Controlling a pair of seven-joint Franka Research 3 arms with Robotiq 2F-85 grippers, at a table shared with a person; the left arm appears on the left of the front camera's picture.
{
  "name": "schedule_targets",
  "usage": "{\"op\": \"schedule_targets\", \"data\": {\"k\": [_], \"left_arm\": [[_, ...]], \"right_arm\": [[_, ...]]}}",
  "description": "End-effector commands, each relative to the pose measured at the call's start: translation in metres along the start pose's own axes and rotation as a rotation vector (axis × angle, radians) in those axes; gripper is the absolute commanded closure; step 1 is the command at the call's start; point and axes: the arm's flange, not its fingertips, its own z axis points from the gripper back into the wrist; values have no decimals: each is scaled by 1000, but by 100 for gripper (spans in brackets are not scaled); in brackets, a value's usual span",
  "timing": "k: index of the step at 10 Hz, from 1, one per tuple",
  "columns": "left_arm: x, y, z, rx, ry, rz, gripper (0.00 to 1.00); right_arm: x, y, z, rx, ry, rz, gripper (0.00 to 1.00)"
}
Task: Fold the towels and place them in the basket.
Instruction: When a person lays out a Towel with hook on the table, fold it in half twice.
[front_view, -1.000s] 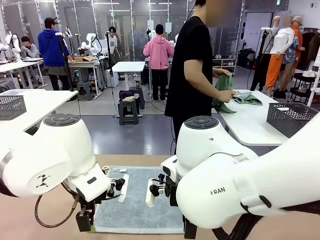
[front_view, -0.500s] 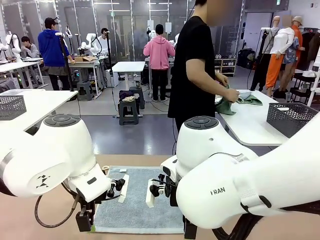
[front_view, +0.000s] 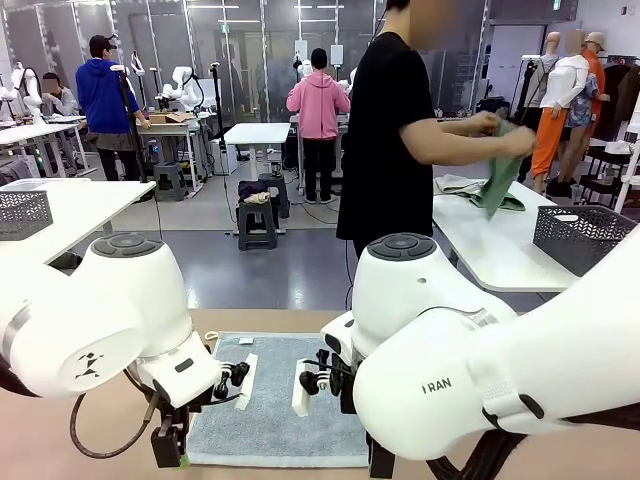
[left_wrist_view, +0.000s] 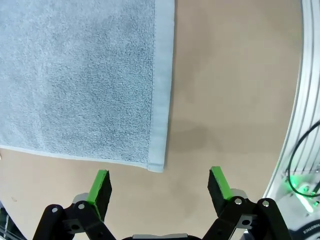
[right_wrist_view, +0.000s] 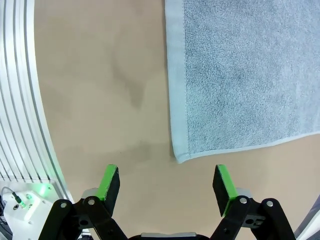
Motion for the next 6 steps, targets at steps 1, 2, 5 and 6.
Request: {"op": "schedule_targets", "data": {"k": [1,2,5,6], "left_arm": [[-16,-10,-18,-34,-25,-23,2],[-20,-11,-22,-40,-37,-27,2],[-27,-12,-34,-45,-51,-36,2],[-28,-12,-36,-42,-55,-40,2]], "right_arm": [[-6,1,-16,-24,2,28,6],[-7,1,-20,-20,1,34,6],[-8,-1,-37,-12,12,38,6],[-8,-1,-43,0,10,34,6]]}}
